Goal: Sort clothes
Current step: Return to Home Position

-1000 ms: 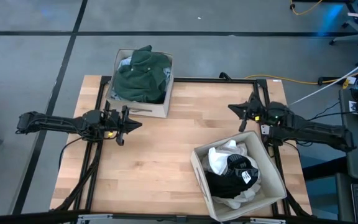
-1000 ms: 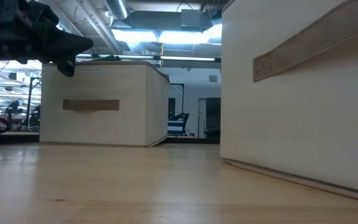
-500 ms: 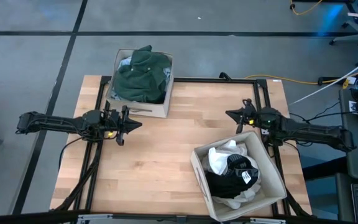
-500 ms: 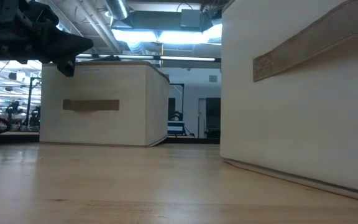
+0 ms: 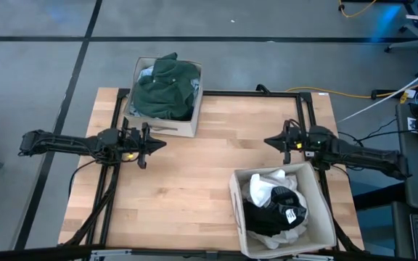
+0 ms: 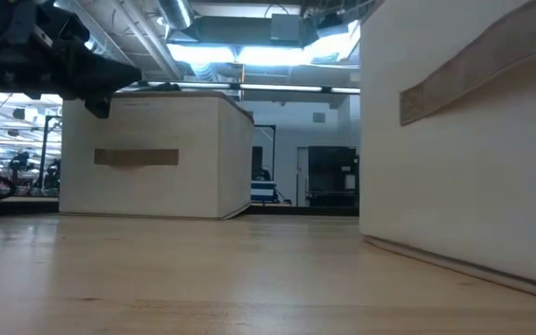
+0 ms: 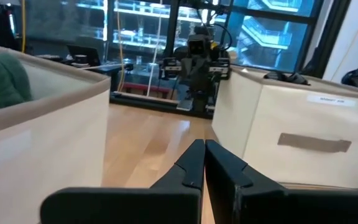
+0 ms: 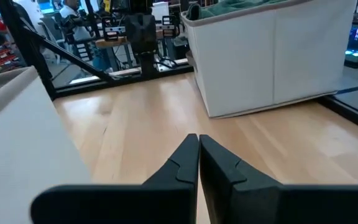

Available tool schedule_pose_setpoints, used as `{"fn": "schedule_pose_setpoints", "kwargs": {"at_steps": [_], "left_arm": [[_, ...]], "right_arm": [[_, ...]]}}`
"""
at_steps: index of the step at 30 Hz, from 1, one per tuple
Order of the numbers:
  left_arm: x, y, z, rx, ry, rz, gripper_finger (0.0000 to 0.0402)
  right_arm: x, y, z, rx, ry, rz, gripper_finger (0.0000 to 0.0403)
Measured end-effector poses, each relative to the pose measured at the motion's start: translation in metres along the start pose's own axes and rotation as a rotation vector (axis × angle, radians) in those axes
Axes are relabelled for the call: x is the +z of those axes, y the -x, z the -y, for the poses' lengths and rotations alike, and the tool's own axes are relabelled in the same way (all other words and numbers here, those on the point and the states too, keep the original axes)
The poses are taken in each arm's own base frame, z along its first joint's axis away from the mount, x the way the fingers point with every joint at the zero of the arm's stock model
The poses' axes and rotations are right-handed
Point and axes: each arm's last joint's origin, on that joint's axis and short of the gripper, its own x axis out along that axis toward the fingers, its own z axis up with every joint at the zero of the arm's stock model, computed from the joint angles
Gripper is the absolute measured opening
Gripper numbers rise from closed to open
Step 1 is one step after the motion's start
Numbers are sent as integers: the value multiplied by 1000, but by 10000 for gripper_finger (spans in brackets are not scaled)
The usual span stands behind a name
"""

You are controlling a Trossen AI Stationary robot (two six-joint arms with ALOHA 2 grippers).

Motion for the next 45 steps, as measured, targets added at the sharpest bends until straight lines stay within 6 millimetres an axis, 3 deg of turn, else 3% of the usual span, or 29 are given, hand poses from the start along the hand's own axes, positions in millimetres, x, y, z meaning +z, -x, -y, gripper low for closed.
{"fn": "schedule_pose_setpoints", "kwargs": {"at_steps": [13, 21, 35, 40, 45], "left_arm": [[0, 0, 0, 3, -3, -1, 3], [0, 0, 0, 10, -4, 5, 3], [0, 0, 0, 10, -100, -2, 3], [-12, 3, -2, 7, -66, -131, 3], [-4, 9, -1, -2, -80, -50, 3]], "right_arm": [[-6, 23, -4, 48, 11, 55, 17], [-15, 18, -4, 124, 17, 59, 17], [-15, 18, -1, 17, 14, 77, 17], [-15, 17, -1, 15, 15, 79, 17], [-15, 17, -1, 15, 15, 80, 17]]}}
